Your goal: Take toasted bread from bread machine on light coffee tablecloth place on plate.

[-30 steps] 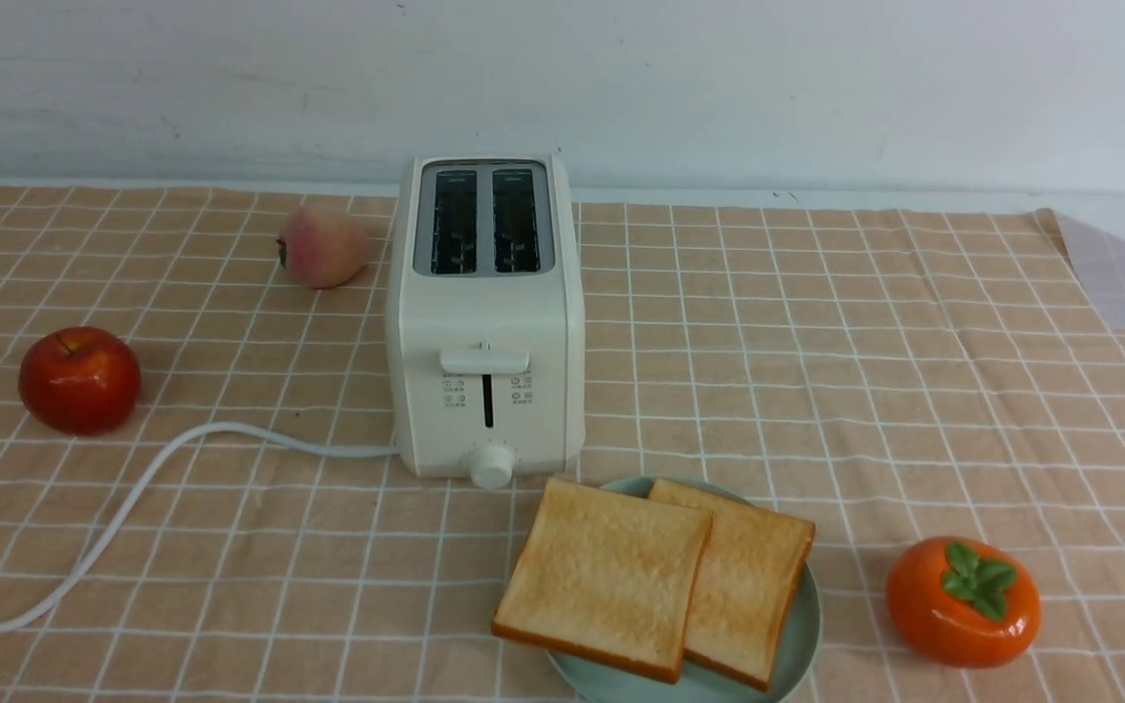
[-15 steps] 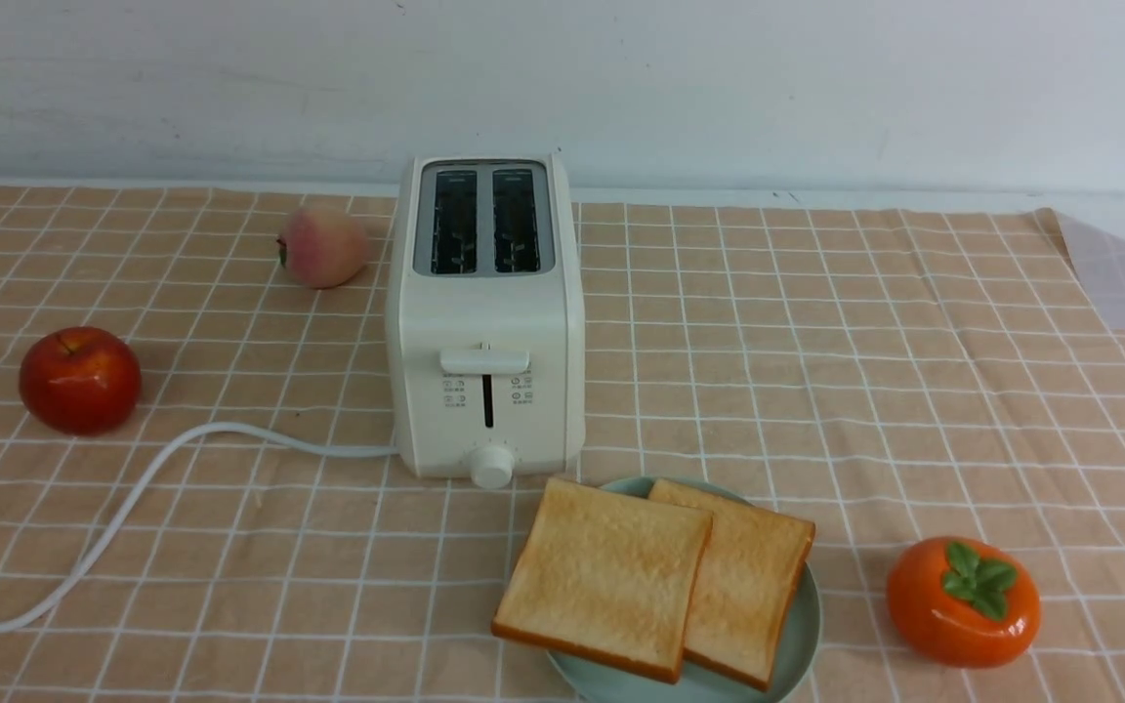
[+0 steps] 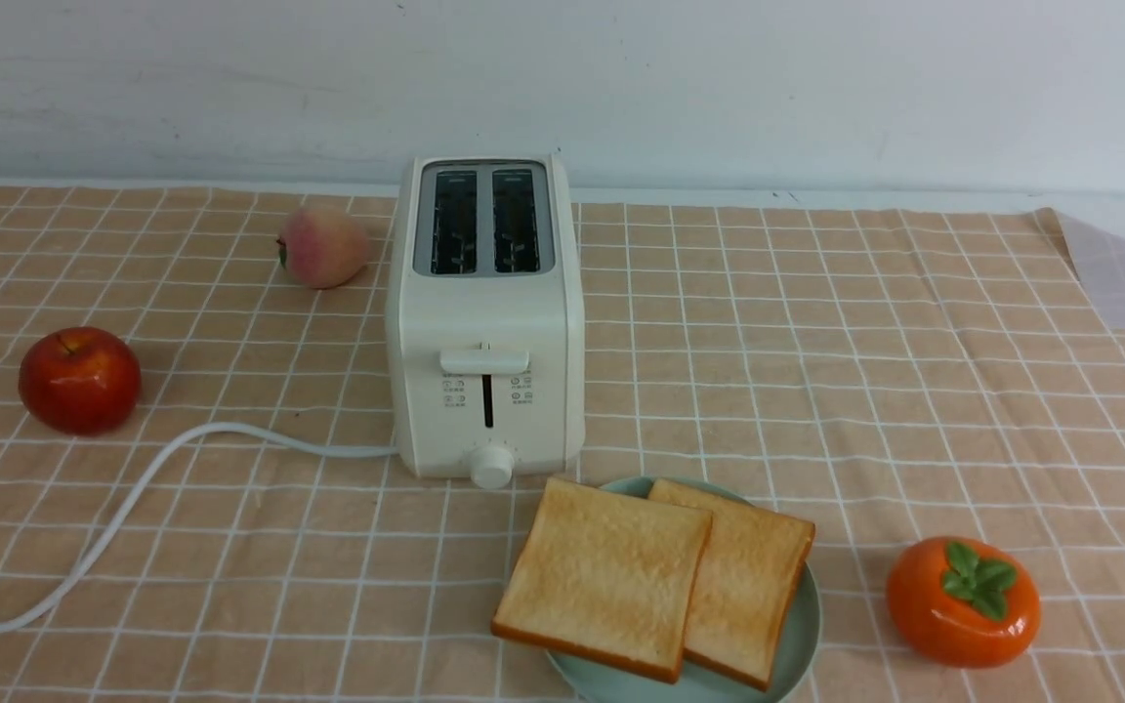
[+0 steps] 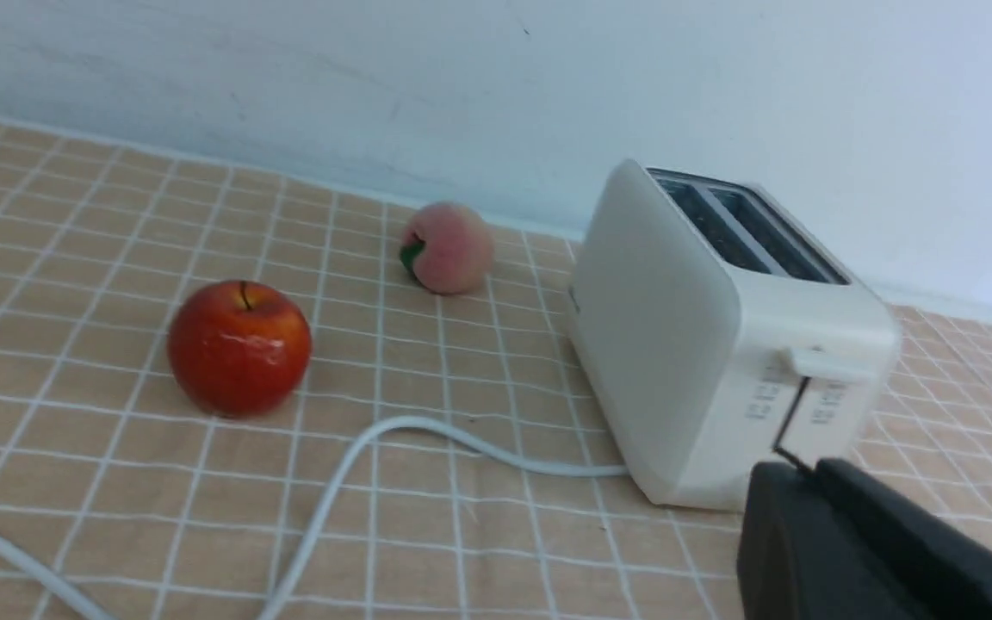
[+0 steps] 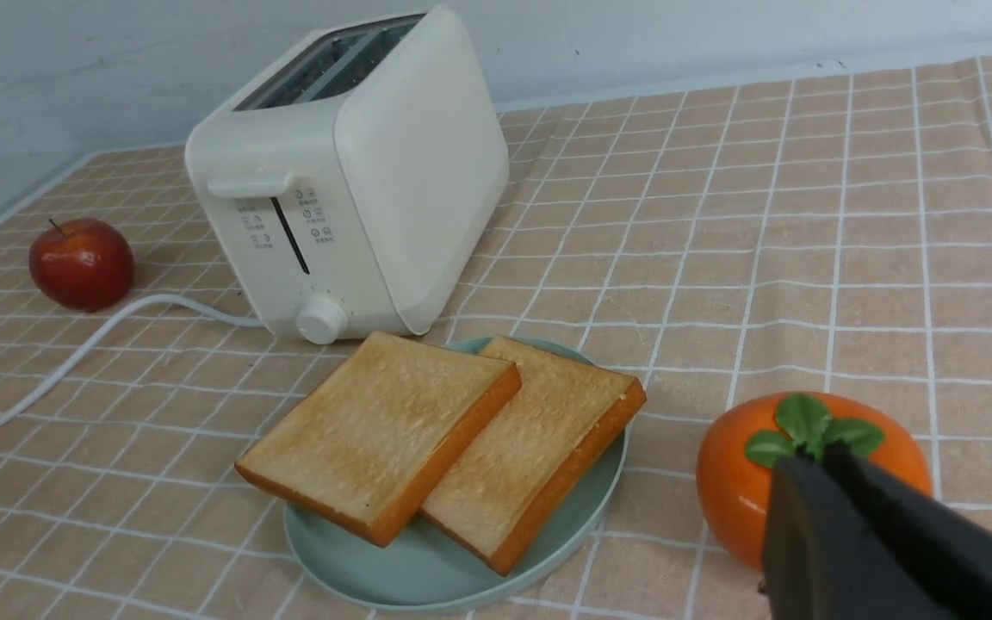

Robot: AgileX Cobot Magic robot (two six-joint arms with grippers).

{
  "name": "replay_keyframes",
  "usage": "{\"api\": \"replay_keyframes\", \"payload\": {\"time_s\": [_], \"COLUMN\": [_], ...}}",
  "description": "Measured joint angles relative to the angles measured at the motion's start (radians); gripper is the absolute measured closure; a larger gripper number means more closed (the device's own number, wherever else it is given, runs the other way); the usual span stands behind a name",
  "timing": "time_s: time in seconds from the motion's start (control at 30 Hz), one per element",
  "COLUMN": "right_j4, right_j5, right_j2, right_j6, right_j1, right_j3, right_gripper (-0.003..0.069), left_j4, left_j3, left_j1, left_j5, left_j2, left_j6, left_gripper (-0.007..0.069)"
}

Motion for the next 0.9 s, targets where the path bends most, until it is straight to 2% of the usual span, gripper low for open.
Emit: {"api": "replay_keyframes", "payload": {"time_s": [0.13, 0.27, 0.5, 0.9], "right_j4": [0.000, 0.000, 0.000, 0.000], "right_j5": [-0.001, -0.001, -0.001, -0.001], "right_j2": [0.000, -0.001, -0.001, -0.001], "right_j6": [0.000, 0.000, 0.000, 0.000], "right_j1": [0.000, 0.000, 0.000, 0.000], "right_j3": [0.000, 0.000, 0.000, 0.000], "right_gripper": [0.0657, 0.0655, 0.0650, 0.0647], "left_j4": [0.017, 0.017, 0.016, 0.014], "left_j3": [0.193, 0.303, 0.314, 0.314], "left_j1": [0.023, 0.024, 0.024, 0.012], "left_j5": [-0.124, -0.143, -0.029, -0.029], "left_j2": [-0.022, -0.022, -0.022, -0.022], "left_j6": [0.000, 0.000, 0.000, 0.000], "left_gripper": [0.0617, 0.0613, 0.0604, 0.0593]}}
